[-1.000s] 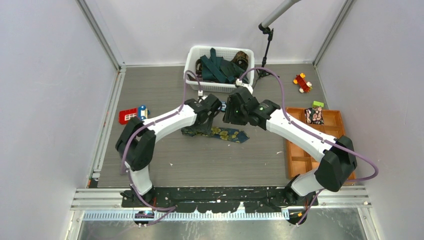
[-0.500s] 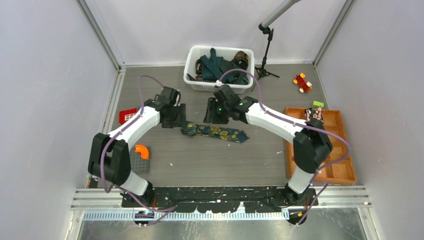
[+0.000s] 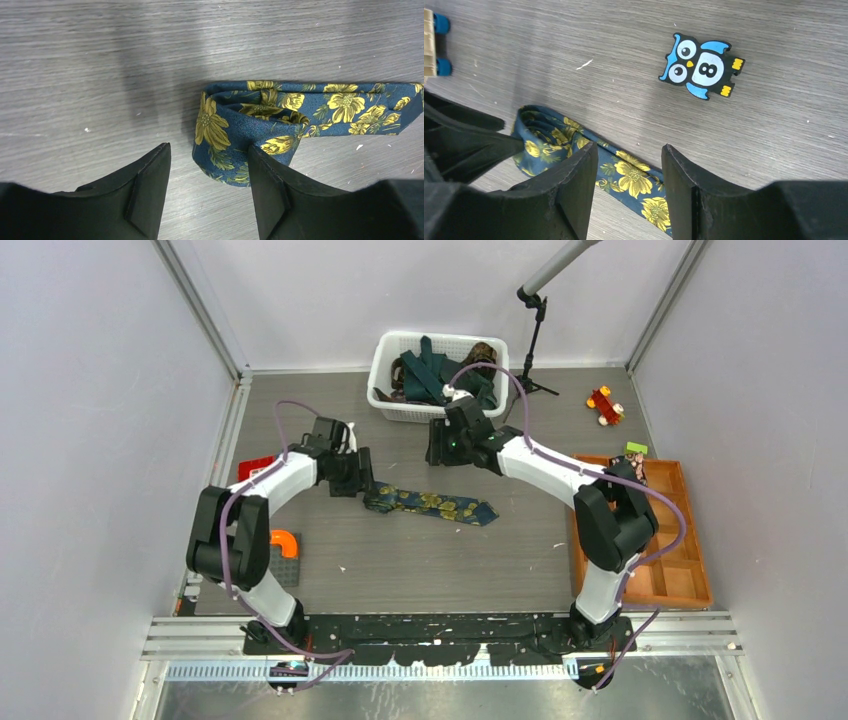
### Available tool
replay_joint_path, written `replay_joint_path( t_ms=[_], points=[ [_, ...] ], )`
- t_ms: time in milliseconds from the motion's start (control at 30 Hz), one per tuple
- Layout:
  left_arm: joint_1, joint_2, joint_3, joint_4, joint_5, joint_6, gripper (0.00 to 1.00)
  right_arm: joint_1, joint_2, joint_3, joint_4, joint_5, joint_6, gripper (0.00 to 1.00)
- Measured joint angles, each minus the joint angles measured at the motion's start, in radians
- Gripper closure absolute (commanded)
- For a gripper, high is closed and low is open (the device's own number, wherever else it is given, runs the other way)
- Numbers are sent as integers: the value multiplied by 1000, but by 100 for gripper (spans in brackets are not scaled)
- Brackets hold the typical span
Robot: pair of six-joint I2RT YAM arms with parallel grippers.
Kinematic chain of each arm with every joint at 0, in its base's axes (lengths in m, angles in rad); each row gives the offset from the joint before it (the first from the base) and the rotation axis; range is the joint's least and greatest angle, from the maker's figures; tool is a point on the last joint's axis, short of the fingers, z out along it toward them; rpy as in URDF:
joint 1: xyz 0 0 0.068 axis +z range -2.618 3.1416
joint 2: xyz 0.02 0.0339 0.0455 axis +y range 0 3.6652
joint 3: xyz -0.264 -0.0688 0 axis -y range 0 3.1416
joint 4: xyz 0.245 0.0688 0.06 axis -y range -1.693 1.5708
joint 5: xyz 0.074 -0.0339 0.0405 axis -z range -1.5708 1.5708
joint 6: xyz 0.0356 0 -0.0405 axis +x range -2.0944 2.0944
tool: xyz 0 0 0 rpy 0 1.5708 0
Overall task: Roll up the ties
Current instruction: Roll the tie into the bin.
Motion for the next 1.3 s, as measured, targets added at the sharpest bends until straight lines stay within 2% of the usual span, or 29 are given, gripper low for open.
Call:
replay_joint_path(
  t_ms=[233,533,1100,1300],
  points=[
    [1,36,-11,65,50,-12,41,6,3,0,43,-116,95,47],
    [-8,33,-73,149,109,-59,34,33,87,-1,88,-232,182,49],
    [-106,26,-120,232,131,-135,37,56,85,-81,111,-282,236,49],
    [-121,4,-153,251,134,-161,36,56,-2,-149,76,-251,249,42]
  ],
)
